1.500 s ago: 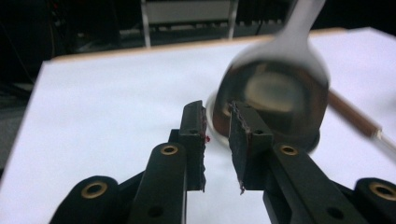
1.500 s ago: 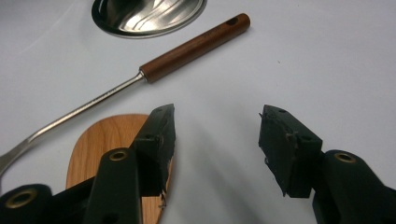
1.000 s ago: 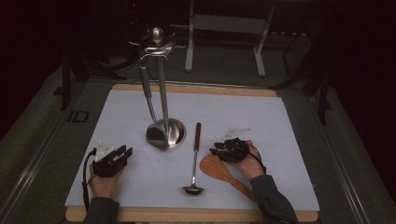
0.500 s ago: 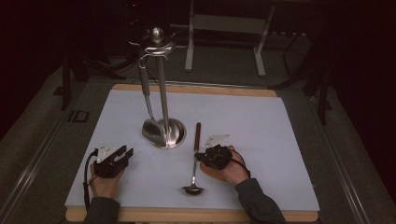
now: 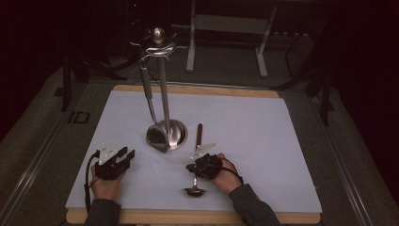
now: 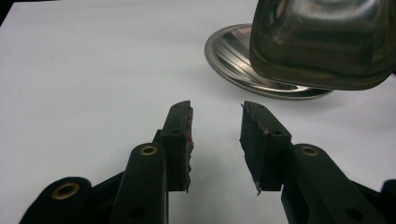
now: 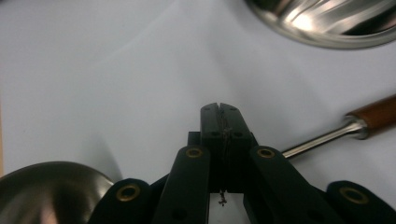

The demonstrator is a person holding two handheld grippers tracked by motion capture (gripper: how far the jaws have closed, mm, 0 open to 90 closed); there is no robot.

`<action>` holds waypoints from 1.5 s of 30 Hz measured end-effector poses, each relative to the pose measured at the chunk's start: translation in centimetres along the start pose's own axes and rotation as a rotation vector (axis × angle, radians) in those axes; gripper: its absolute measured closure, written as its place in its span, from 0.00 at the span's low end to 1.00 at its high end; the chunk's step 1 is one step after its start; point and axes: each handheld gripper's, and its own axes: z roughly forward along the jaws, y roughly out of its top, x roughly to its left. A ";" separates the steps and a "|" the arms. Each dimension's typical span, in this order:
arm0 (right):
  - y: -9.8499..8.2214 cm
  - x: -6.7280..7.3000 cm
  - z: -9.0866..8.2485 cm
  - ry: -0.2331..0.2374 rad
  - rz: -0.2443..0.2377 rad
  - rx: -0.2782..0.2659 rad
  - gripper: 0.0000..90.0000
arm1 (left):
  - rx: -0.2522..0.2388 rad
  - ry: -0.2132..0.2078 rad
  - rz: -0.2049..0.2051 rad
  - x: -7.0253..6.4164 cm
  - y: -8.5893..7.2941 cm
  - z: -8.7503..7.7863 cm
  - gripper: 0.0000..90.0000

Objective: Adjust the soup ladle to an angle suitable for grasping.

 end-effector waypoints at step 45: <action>-5.2 -3.7 -5.6 0.056 0.003 0.234 1.00 | 0.005 0.000 0.002 0.0 0.0 0.1 0.71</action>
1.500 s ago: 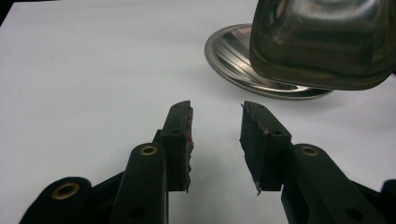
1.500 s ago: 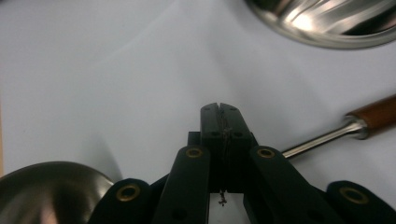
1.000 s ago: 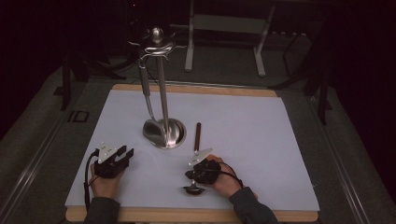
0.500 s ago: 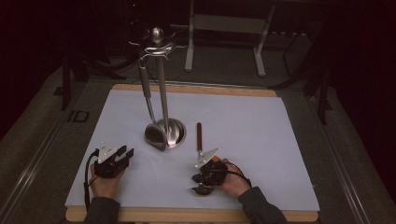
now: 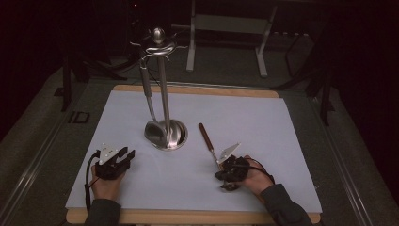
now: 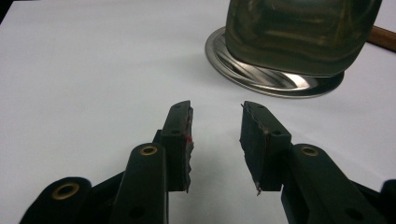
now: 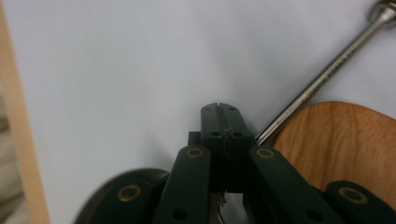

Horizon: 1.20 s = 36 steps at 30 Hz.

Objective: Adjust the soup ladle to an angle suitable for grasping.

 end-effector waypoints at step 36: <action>4.6 -5.0 -1.8 -0.308 0.181 -0.038 0.73 | -0.001 -0.002 0.001 0.0 0.0 0.0 0.70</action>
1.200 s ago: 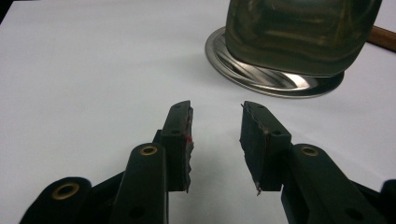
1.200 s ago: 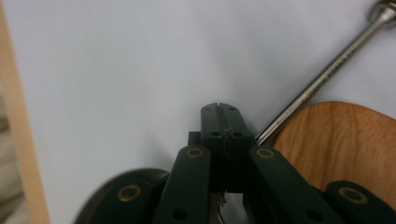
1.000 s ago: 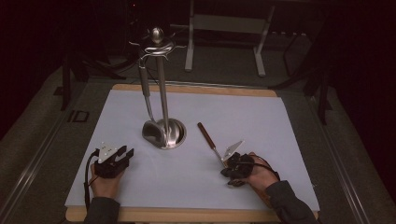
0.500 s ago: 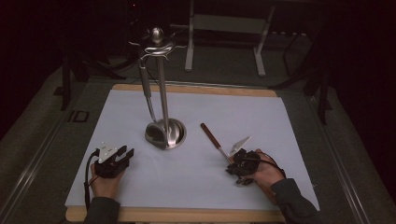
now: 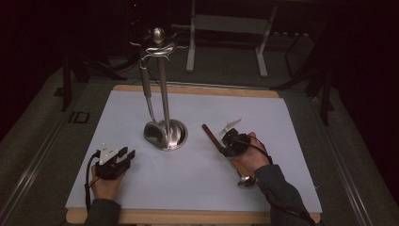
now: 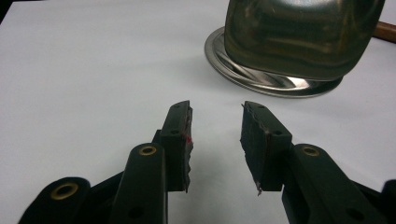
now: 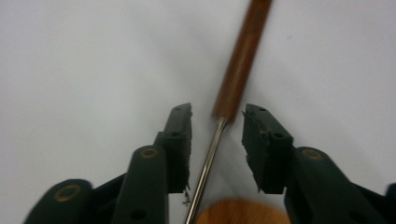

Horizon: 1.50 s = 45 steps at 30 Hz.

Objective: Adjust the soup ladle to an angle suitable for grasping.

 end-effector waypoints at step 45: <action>4.1 -0.8 3.3 0.030 0.202 0.225 0.82 | -0.002 0.000 -0.002 0.0 0.0 0.0 0.70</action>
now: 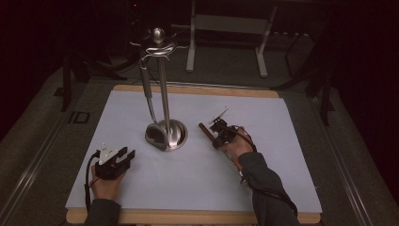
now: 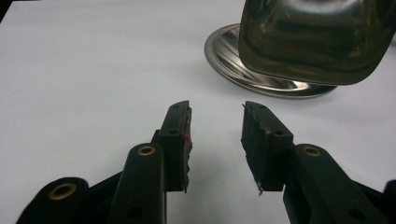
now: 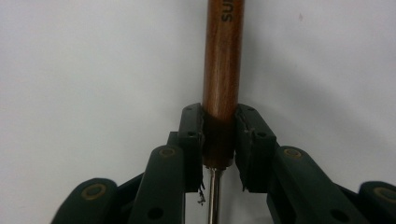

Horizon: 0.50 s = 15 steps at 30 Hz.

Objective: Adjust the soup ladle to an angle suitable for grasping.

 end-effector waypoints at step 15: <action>-0.1 0.2 -6.2 0.061 -0.019 -0.246 0.82 | -0.001 0.003 0.005 0.0 0.0 0.0 0.70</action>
